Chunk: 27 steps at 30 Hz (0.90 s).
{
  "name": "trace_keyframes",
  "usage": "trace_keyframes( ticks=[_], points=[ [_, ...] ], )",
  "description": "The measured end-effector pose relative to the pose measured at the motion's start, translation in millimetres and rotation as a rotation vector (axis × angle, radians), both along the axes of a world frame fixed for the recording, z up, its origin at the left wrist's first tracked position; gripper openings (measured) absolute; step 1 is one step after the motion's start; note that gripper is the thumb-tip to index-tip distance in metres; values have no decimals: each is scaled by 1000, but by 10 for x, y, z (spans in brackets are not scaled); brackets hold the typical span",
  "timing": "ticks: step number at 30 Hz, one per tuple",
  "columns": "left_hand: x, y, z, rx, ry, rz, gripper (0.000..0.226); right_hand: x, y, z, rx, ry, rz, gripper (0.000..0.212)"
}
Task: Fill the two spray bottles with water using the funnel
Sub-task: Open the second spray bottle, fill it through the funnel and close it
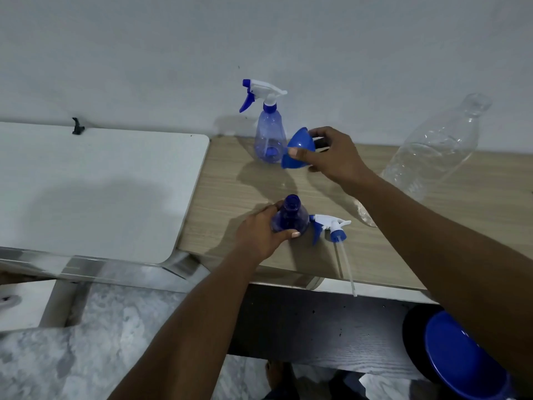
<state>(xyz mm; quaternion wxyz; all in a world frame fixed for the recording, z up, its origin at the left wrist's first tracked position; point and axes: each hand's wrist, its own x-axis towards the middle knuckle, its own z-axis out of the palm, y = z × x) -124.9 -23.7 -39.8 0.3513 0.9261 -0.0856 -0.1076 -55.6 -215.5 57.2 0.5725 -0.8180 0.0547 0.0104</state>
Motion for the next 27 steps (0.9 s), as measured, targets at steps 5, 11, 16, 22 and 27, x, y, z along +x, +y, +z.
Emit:
trace_keyframes(
  ticks=[5, 11, 16, 22, 27],
  points=[
    [0, -18, 33, -15, -20, -18, 76, -302, 106, -23, -43, -64, 33, 75],
    [-7, -24, 70, 0, 22, 7, 79, -518, 189, -168, 42, -162, 14, 65],
    [-7, -61, 82, -11, 78, 34, 72, -671, 111, -287, -22, -227, 84, 67],
    [38, -102, 90, 50, 43, 68, 60, -807, 29, -366, -129, -268, 93, 72],
    [58, -123, 105, 95, 35, 46, 51, -866, -62, -407, -142, -229, 99, 89]
  ],
)
